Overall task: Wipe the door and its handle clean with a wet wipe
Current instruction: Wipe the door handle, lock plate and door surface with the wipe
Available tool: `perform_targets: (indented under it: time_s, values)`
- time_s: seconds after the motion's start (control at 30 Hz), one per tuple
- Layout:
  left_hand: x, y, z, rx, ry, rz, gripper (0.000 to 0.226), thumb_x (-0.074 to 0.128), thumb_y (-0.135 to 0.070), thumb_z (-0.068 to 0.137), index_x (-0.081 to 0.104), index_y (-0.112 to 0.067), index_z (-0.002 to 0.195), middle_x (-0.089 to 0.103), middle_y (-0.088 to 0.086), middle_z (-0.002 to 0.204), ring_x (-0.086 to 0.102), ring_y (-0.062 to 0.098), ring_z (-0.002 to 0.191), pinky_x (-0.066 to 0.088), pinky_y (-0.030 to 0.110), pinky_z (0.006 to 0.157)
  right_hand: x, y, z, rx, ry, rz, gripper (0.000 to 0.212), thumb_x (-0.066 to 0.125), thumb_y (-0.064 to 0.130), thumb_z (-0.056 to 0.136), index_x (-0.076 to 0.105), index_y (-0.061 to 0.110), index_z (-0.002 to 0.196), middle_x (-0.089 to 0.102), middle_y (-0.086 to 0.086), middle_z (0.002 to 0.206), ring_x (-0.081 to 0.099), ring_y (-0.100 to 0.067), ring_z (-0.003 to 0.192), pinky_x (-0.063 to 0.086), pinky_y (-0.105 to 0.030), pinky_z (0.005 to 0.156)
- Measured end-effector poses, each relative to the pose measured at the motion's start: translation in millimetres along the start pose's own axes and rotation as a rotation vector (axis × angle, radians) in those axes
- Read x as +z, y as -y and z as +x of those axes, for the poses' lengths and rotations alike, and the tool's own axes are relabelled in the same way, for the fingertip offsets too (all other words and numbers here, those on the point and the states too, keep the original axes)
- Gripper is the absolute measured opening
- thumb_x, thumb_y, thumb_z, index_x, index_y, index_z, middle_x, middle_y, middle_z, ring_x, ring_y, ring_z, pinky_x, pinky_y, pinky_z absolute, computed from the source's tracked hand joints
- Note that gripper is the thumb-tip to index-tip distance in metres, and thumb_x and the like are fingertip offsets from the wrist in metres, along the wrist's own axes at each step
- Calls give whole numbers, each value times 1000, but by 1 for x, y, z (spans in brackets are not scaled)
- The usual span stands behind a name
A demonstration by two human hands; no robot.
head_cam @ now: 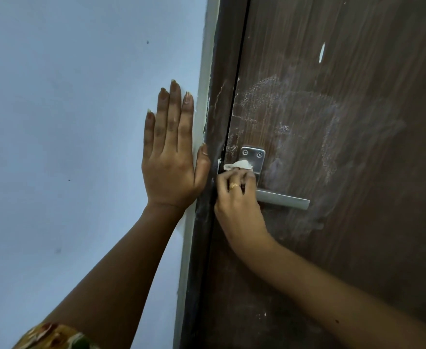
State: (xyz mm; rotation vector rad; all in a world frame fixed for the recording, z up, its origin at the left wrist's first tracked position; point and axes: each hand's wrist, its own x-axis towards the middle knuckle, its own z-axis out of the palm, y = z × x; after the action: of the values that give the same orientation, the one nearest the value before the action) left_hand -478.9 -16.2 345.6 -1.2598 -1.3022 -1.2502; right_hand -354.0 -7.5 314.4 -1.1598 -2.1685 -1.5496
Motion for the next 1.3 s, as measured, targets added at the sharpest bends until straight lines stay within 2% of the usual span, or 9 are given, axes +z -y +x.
perform_targets:
  time_s: [0.2, 0.5, 0.63, 0.73, 0.8, 0.87, 1.0, 1.13, 1.3]
  values:
    - [-1, 0, 1, 1, -1, 3, 61, 45, -24, 91, 29, 1, 145, 28, 24, 152, 20, 34, 143, 13, 42, 120, 39, -6, -8, -306, -270, -183, 37, 40, 10, 86, 64, -8, 107, 64, -19, 99, 59, -42, 98, 34, -42, 101]
    - [-3, -2, 1, -5, 1, -5, 62, 46, -23, 90, 30, 2, 144, 28, 25, 151, 21, 36, 143, 14, 43, 120, 69, -10, -25, -371, -581, 130, 21, 45, -3, 89, 63, -9, 99, 65, -17, 89, 60, -31, 85, 47, -39, 85]
    - [-2, -1, 0, 2, 2, -2, 61, 42, -26, 93, 27, 2, 145, 27, 26, 152, 19, 36, 143, 13, 44, 120, 86, -11, -41, -146, -628, 485, 20, 50, 0, 87, 69, -4, 93, 67, -14, 90, 56, -28, 83, 51, -34, 75]
    - [-1, -1, 0, 4, 0, 2, 62, 39, -28, 94, 23, 1, 147, 24, 25, 153, 16, 35, 144, 9, 41, 121, 80, 6, -55, 439, -583, 1072, 23, 54, 9, 87, 66, 6, 106, 60, -2, 102, 55, -13, 95, 46, -23, 87]
    - [-1, 0, -1, 3, -1, 7, 63, 40, -26, 93, 21, 0, 147, 22, 25, 154, 14, 34, 145, 6, 38, 121, 71, 25, -51, 869, -699, 1349, 18, 57, 16, 85, 66, 16, 100, 55, 13, 98, 57, 0, 88, 49, -17, 79]
    - [0, -2, -1, 13, -13, 5, 63, 41, -24, 93, 20, 1, 147, 21, 25, 154, 13, 32, 145, 4, 36, 121, 64, 36, -38, 1031, -776, 1497, 13, 57, 19, 84, 66, 17, 94, 54, 20, 98, 60, 0, 86, 52, -16, 74]
    - [1, -3, -1, 29, -38, 19, 61, 39, -24, 94, 22, 2, 147, 22, 25, 153, 15, 32, 145, 5, 35, 122, 64, 47, -16, 1133, -856, 1571, 24, 57, 17, 82, 71, -2, 87, 57, 5, 107, 63, -16, 94, 56, -33, 76]
    - [2, -3, -2, 39, -53, 14, 60, 38, -25, 95, 22, 3, 146, 23, 26, 152, 14, 31, 145, 5, 36, 122, 69, 46, -14, 1098, -845, 1378, 20, 57, 13, 83, 70, -1, 89, 62, -15, 100, 64, -29, 94, 57, -42, 75]
    - [2, -4, -1, 35, -53, 14, 61, 40, -24, 94, 23, 4, 145, 24, 27, 152, 16, 38, 143, 7, 38, 121, 77, 52, -41, 812, -685, 1223, 17, 57, 11, 91, 69, 2, 100, 57, -2, 104, 60, -14, 94, 54, -33, 78]
